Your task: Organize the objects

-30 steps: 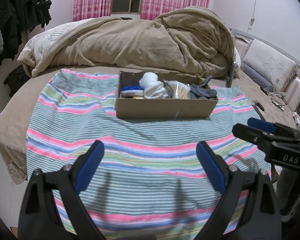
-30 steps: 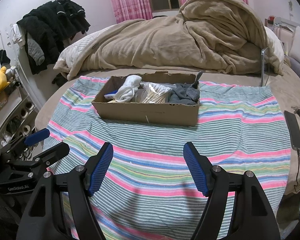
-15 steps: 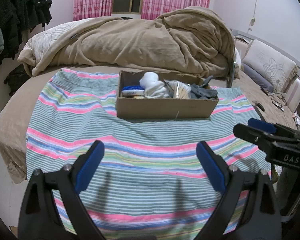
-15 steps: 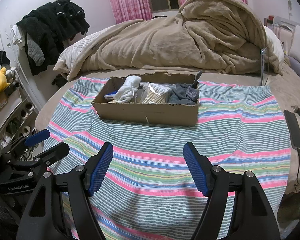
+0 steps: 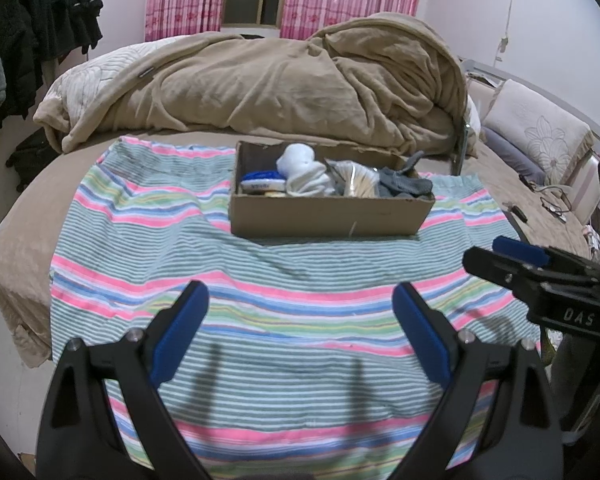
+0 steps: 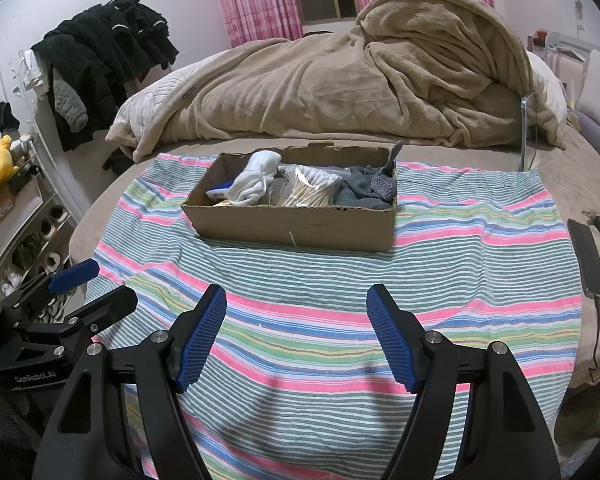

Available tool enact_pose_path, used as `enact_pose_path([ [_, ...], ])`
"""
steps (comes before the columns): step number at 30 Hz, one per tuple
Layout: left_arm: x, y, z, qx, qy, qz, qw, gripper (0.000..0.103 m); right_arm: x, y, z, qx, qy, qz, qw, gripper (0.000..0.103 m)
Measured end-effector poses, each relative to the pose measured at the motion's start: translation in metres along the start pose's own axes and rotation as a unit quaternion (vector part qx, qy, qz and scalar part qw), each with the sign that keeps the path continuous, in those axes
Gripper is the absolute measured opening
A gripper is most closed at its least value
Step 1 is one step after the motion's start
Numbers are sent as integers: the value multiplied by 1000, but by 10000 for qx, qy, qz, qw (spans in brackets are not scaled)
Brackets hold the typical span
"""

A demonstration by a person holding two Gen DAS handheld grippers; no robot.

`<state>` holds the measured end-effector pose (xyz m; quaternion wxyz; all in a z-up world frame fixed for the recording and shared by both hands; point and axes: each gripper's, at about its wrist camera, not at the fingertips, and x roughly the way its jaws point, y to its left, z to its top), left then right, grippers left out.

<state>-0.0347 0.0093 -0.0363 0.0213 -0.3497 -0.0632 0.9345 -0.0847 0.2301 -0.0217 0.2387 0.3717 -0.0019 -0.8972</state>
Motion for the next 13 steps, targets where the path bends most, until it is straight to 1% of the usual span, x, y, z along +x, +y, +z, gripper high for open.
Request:
enact_pose_path([
  [7,1,2,0,-41,-19,-35,10000,94,2,-1,-1,11,12,-21,10000,76],
  [13,2,4,1,-74,-25,7,10000,94,3,-1,-1,10,23,-35,10000,76],
])
